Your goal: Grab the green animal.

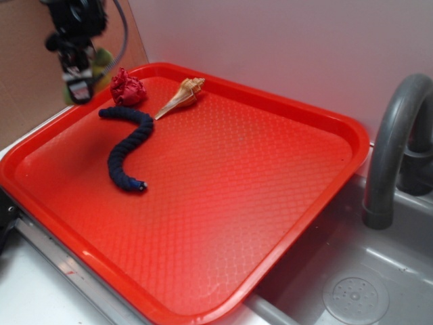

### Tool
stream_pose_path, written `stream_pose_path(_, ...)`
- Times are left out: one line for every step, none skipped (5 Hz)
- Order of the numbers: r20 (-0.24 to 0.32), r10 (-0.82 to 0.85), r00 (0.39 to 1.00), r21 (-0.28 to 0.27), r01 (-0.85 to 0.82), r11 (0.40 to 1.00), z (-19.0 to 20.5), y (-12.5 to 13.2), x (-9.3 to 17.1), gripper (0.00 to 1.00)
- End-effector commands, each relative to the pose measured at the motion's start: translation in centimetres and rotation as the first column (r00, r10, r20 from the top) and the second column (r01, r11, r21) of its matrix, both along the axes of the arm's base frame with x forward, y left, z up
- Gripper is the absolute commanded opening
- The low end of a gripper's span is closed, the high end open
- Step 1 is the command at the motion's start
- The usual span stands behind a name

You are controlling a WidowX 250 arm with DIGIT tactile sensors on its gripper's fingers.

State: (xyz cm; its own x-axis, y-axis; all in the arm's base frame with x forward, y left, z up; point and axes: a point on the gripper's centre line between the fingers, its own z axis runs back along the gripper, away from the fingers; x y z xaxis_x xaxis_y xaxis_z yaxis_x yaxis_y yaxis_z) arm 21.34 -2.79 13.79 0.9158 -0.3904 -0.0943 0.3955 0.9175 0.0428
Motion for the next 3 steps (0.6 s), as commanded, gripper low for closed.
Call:
stream_pose_path(0.151, 0.234, 0.961, -0.203, -0.201, 0.958, 11.3, -3.3, -2.9, 0.0)
stream_pose_path(0.234, 0.281, 0.931, -0.248, -0.223, 0.943, 14.6, -2.9, -3.5, 0.0)
stream_pose_path(0.217, 0.25, 0.944, -0.259, -0.191, 0.947, 13.0, -1.6, -2.0, 0.0)
